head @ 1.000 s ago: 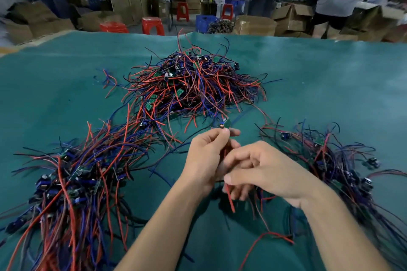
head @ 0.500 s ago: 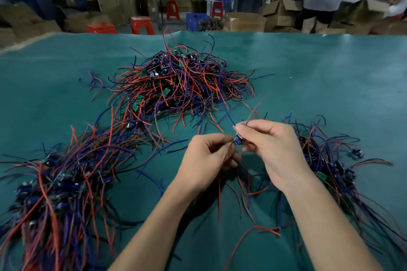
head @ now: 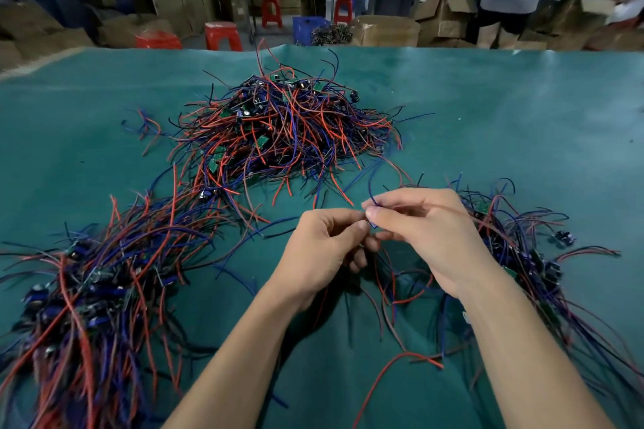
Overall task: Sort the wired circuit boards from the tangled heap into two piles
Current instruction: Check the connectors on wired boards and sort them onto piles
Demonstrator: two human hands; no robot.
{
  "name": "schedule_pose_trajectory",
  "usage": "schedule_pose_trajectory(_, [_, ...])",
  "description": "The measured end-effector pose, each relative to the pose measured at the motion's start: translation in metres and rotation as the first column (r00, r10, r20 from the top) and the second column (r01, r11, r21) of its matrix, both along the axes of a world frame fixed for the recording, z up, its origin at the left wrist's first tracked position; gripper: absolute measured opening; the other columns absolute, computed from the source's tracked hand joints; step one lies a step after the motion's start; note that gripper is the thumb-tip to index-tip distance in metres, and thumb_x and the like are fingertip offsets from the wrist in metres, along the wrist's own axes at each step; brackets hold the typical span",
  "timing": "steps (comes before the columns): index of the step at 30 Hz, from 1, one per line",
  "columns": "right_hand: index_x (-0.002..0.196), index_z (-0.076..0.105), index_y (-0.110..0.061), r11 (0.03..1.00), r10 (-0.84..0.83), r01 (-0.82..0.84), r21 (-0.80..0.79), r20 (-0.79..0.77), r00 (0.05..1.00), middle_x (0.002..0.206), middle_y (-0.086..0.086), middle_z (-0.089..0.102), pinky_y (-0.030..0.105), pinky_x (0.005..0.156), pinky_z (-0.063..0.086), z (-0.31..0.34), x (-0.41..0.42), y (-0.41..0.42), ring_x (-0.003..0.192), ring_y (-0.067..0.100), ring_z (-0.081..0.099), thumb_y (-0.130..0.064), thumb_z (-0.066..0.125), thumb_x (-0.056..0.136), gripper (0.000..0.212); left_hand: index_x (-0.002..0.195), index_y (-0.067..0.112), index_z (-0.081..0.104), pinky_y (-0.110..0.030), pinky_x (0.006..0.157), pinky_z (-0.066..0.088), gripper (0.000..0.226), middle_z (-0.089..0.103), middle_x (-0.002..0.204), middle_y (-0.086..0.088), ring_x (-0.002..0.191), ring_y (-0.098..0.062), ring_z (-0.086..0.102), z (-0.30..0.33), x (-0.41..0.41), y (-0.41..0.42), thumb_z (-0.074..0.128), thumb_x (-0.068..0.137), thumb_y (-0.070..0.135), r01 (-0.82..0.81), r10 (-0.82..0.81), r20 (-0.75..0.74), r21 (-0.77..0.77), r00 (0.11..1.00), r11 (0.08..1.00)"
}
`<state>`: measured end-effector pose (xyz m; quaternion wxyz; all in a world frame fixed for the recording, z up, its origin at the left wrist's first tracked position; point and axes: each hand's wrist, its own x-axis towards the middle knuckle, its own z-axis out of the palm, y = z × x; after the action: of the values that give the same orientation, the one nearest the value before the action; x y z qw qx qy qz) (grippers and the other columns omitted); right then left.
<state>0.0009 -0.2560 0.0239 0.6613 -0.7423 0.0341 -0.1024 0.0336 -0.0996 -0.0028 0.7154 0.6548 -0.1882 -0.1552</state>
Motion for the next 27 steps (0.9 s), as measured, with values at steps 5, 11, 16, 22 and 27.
schedule_pose_trajectory(5, [0.075, 0.082, -0.015, 0.986, -0.163, 0.160, 0.054, 0.062, 0.985, 0.070, 0.012, 0.074, 0.026, 0.059, 0.058, 0.000, 0.002, -0.001, 0.061, 0.018, 0.067, -0.001, 0.081, 0.084, 0.016, 0.088, 0.006, 0.070, -0.018, 0.039, 0.026, 0.019, 0.058, 0.058, -0.001, 0.041, -0.011, 0.034, -0.001, 0.003, -0.001, 0.055, 0.100, 0.008, -0.075, 0.074, -0.061, -0.013, 0.995, 0.997])
schedule_pose_trajectory(11, [0.072, 0.081, -0.019, 0.960, -0.280, 0.281, 0.008, 0.142, 0.950, 0.065, 0.008, 0.074, 0.027, 0.058, 0.060, -0.002, 0.002, -0.006, 0.055, 0.021, 0.071, -0.001, 0.081, 0.083, 0.021, 0.086, 0.006, 0.071, -0.018, 0.040, 0.020, 0.020, 0.053, 0.057, 0.000, 0.040, -0.010, 0.029, 0.000, 0.004, 0.002, 0.056, 0.099, 0.009, -0.009, 0.008, -0.060, -0.025, 0.998, 1.000])
schedule_pose_trajectory(16, [0.072, 0.078, -0.018, 0.869, -0.495, 0.481, 0.116, 0.223, 0.840, 0.063, 0.004, 0.074, 0.025, 0.058, 0.059, 0.002, 0.001, -0.022, 0.052, 0.019, 0.070, 0.003, 0.080, 0.082, 0.024, 0.088, 0.001, 0.071, -0.019, 0.040, 0.017, 0.019, 0.054, 0.056, -0.001, 0.040, -0.010, 0.027, 0.000, 0.003, 0.001, 0.056, 0.098, 0.008, 0.027, -0.028, -0.047, -0.021, 0.998, 0.999])
schedule_pose_trajectory(22, [0.100, 0.068, 0.001, 0.538, -0.777, 0.558, 0.632, 0.114, 0.619, 0.075, 0.005, 0.069, 0.024, 0.078, 0.059, 0.016, -0.002, -0.048, 0.066, 0.010, 0.070, 0.006, 0.073, 0.089, 0.013, 0.085, 0.005, 0.071, -0.017, 0.040, 0.026, 0.021, 0.057, 0.057, -0.001, 0.040, -0.010, 0.033, -0.002, 0.001, -0.001, 0.056, 0.099, 0.010, 0.003, -0.004, -0.033, -0.035, 0.999, 0.999])
schedule_pose_trajectory(27, [0.089, 0.067, -0.008, 0.690, -0.651, 0.549, 0.472, 0.074, 0.755, 0.076, 0.008, 0.071, 0.027, 0.067, 0.058, 0.017, 0.000, -0.024, 0.062, 0.013, 0.066, -0.010, 0.071, 0.095, 0.007, 0.084, 0.012, 0.071, -0.016, 0.044, 0.034, 0.022, 0.060, 0.061, 0.001, 0.044, -0.009, 0.041, -0.005, 0.008, 0.000, 0.057, 0.100, 0.020, -0.178, 0.178, -0.007, -0.116, 0.984, 0.977])
